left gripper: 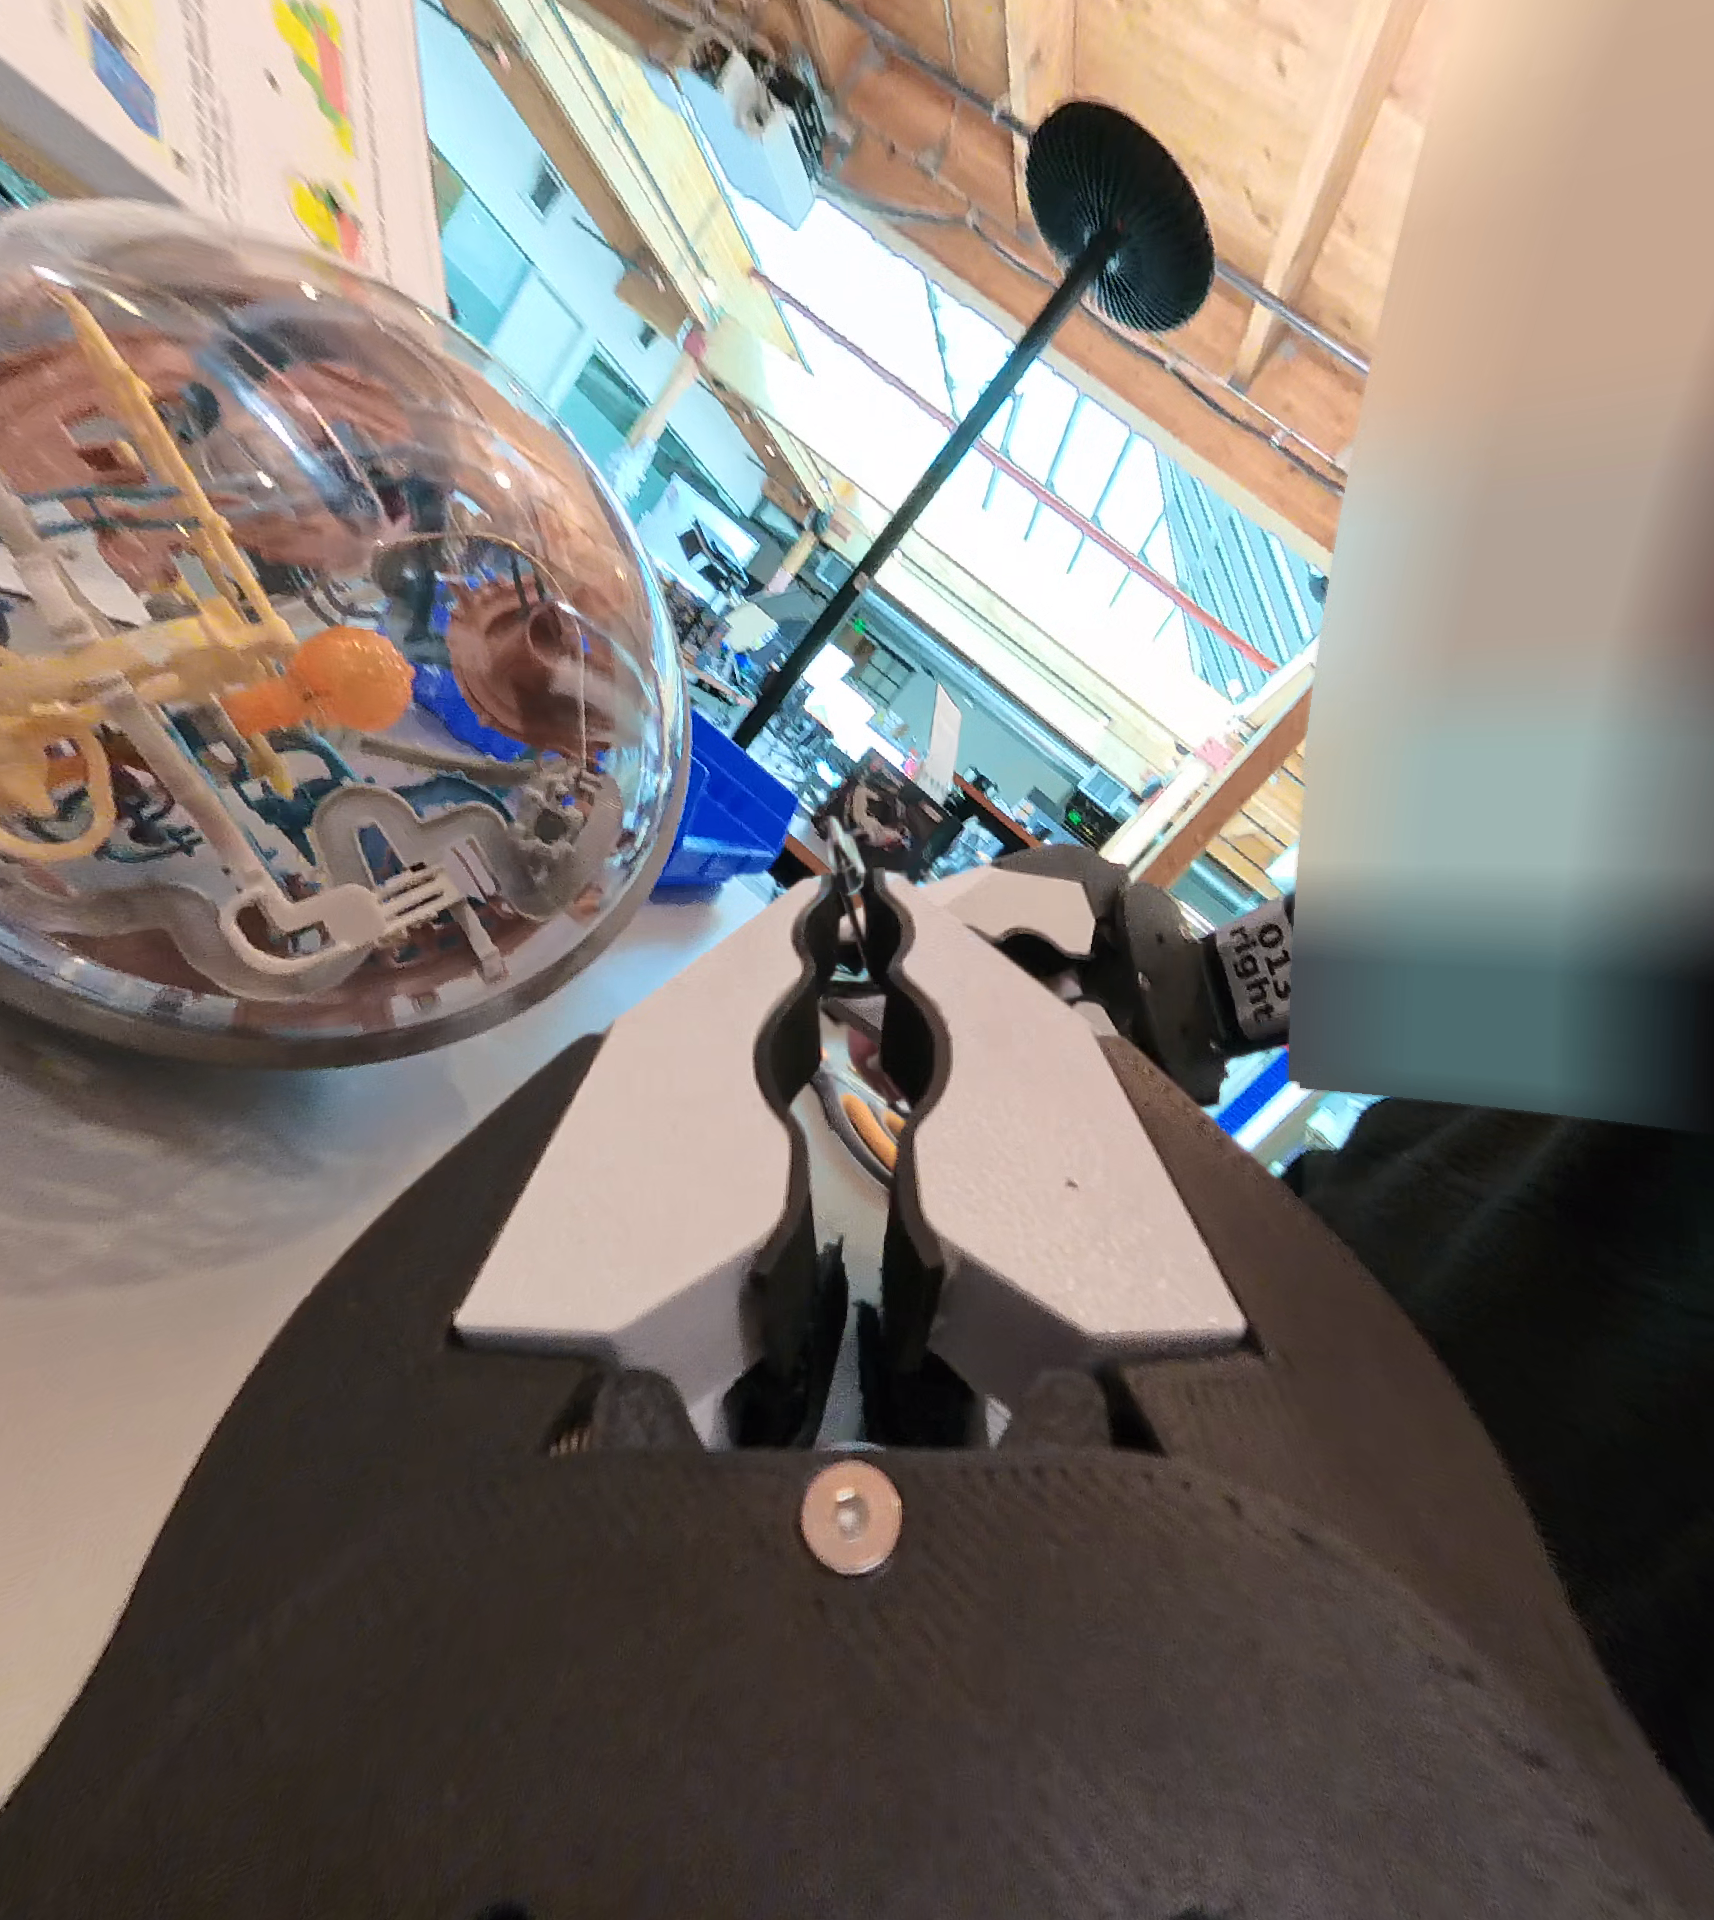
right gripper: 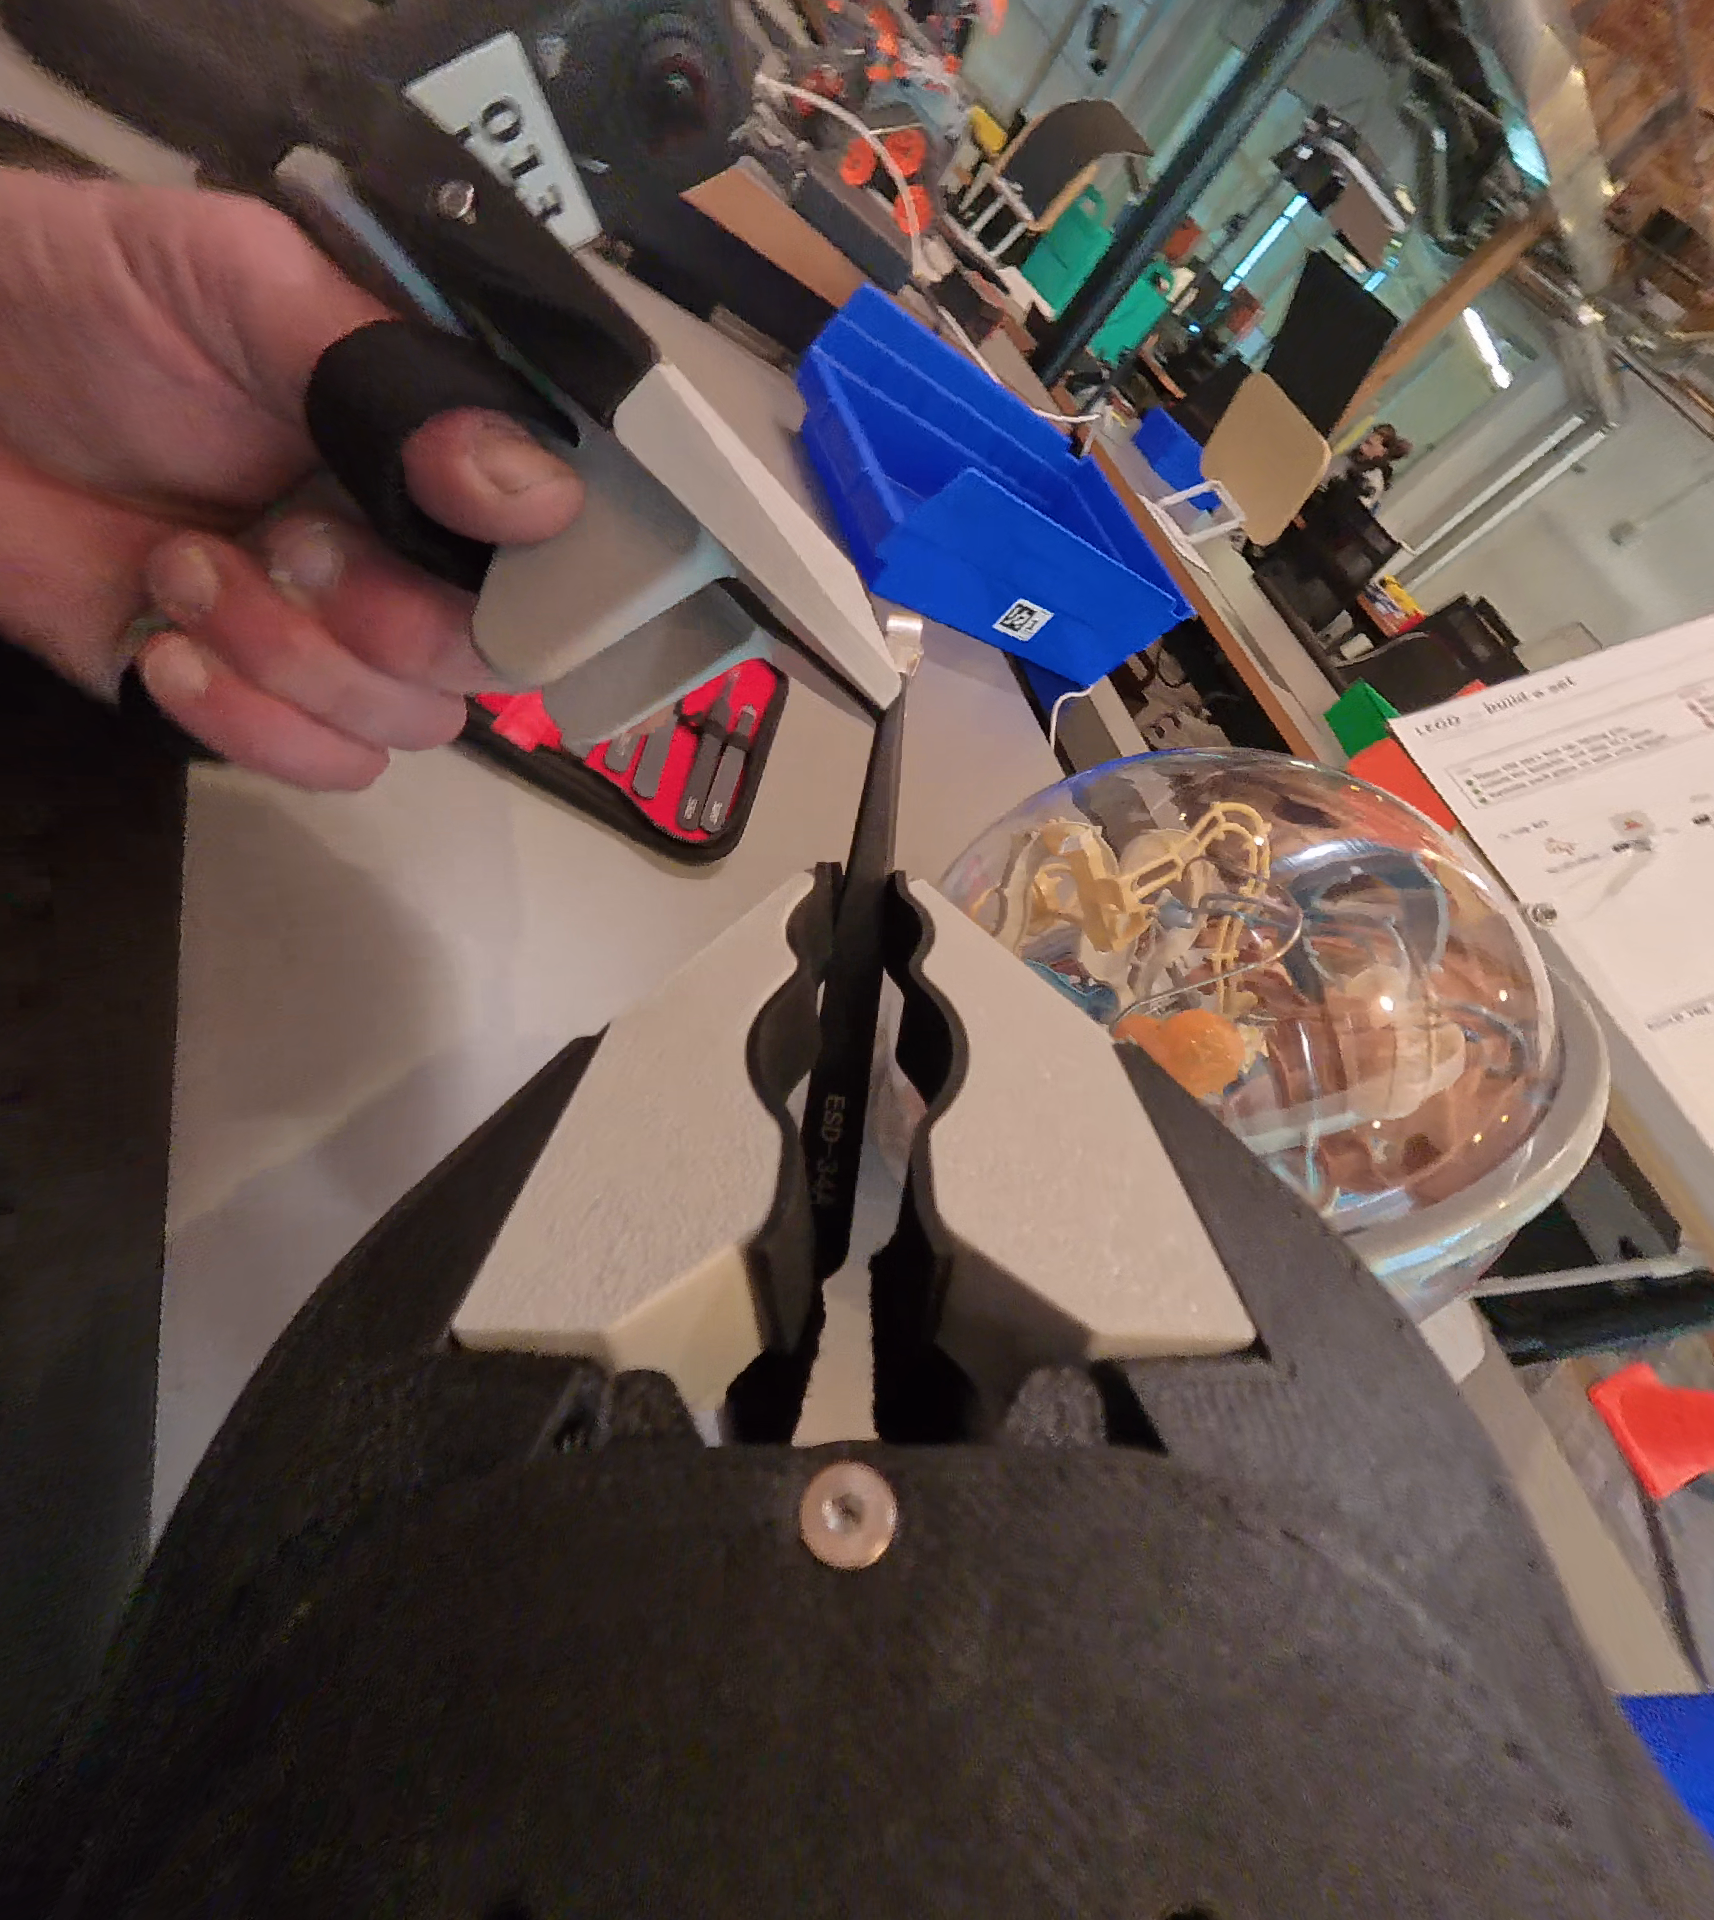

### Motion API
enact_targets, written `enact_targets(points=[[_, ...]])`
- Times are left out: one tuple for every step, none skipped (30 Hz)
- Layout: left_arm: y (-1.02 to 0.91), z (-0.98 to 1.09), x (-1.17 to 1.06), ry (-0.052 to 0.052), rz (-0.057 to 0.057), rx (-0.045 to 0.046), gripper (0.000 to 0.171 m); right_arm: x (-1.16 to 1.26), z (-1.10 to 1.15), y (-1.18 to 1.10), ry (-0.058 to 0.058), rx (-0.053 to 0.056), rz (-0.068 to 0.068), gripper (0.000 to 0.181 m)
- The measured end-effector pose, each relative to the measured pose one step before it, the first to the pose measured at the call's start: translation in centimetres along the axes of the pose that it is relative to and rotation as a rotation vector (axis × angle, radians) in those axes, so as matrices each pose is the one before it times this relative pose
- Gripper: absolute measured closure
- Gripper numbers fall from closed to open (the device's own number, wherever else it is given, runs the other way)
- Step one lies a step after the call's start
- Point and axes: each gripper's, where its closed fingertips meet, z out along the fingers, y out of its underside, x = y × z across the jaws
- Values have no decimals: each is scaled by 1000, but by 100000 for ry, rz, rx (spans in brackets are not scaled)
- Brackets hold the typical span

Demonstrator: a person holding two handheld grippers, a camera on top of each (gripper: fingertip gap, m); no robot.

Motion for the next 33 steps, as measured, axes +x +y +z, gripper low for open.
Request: enact_targets(points=[[-181, 112, -178, -1217, -26, 2034, 171, 179, 127, 11, 1686, -145, 2011, 175], [-158, 50, -135, -429, -1663, 1829, 171, 101, 126, 42, 1423, -189, 1567, 175], [-72, -3, -112, -74, -213, 987, 171, -7, 125, 6, 206, 167, 2705, 175], [34, 1, -49, 255, 229, -66, 171, -2, 60, 32, -1229, 822, 3587, 175], [60, 91, 68, 1185, -1285, -428, 171, 58, -7, 45, -1731, 1215, 3939, 175], [55, 91, 118, 2171, -1325, -1321, 171, 34, -33, 11, -2027, 1395, 3676, 175], [26, -69, 55, 1083, 1706, -1604, 171, -115, -26, -32, -3832, 1688, 4755, 175], [-1, -63, 187, 858, 3247, -661, 170, -213, -6, -78, -6116, 2412, 7806, 175], [-90, -19, 337, 1534, 2146, -5, 168, -120, -55, -74, -6014, 2813, 8688, 175], [-219, -76, 269, 1957, 639, 330, 165, -26, -66, 37, -4791, 1988, 7611, 175], [-181, -40, 78, 1250, 37, -49, 160, -90, -45, 44, -4841, 1736, 7149, 175], [-57, 53, -127, 11, 303, -568, 157, -218, -101, -233, -4958, 3192, 6632, 175], [77, 126, 8, 721, 552, -818, 156, -284, -100, -312, -4944, 3266, 5985, 175], [94, 232, 221, 1614, 679, -487, 155, -284, 11, -48, -4918, 1252, 5713, 175], [137, 289, 156, 929, 672, -641, 155, -145, 36, 57, -3845, 1209, 5131, 174], [-22, 253, 81, 457, 541, 538, 157, -118, 24, -8, -3299, 1783, 4918, 175], [-125, 169, 35, 711, 132, 1057, 164, -159, 54, 95, -2867, 735, 3841, 175], [-120, 104, -33, 486, 565, 1086, 166, -75, 41, 66, -1418, 402, 1784, 175], [-62, 101, -9, 421, 368, 890, 166, -36, -8, -30, -920, 506, 1257, 175], [-3, 114, 70, 866, -221, 560, 166, -62, -22, -16, -1242, 214, 1449, 175], [-25, 30, -76, -866, 1130, 256, 167, -29, -54, -34, -1071, 553, 1356, 175], [-42, 11, 21, -1274, 3049, 353, 167, -52, -40, -63, -1107, 850, 1412, 175], [-102, 20, 185, -175, 1761, 548, 167, -149, 25, -43, -1286, 585, 1121, 175], [-143, -27, -8, -1173, 2176, 252, 168, -127, 51, -87, -730, 689, 731, 175], [-116, -30, -96, -1479, 2858, -160, 168, -11, 34, -137, -394, 1096, 1214, 175], [-140, -17, -32, -802, 1833, 103, 170, -8, 8, -189, -793, 1722, 2125, 175], [-128, -5, -91, -1696, 2525, -34, 170, -45, 13, -180, -889, 1950, 2341, 175], [-142, -9, 42, -1643, 4214, 81, 170, -77, 80, -130, -793, 1645, 2186, 175], [-178, -40, 95, -1006, 3844, -239, 169, -145, 121, -90, -1055, 1571, 1927, 175], [-159, -42, 66, -1299, 4284, -558, 169, -159, 131, -99, -1049, 1504, 1492, 175], [-135, -30, 124, -687, 3966, -746, 169, -148, 96, -84, -650, 1204, 801, 174], [-64, -45, 26, -696, 3356, -1376, 169, -104, 48, -70, -198, 769, -99, 175], [-139, -21, 108, -416, 2711, -573, 169, -91, 9, -117, -139, 844, -321, 175]])
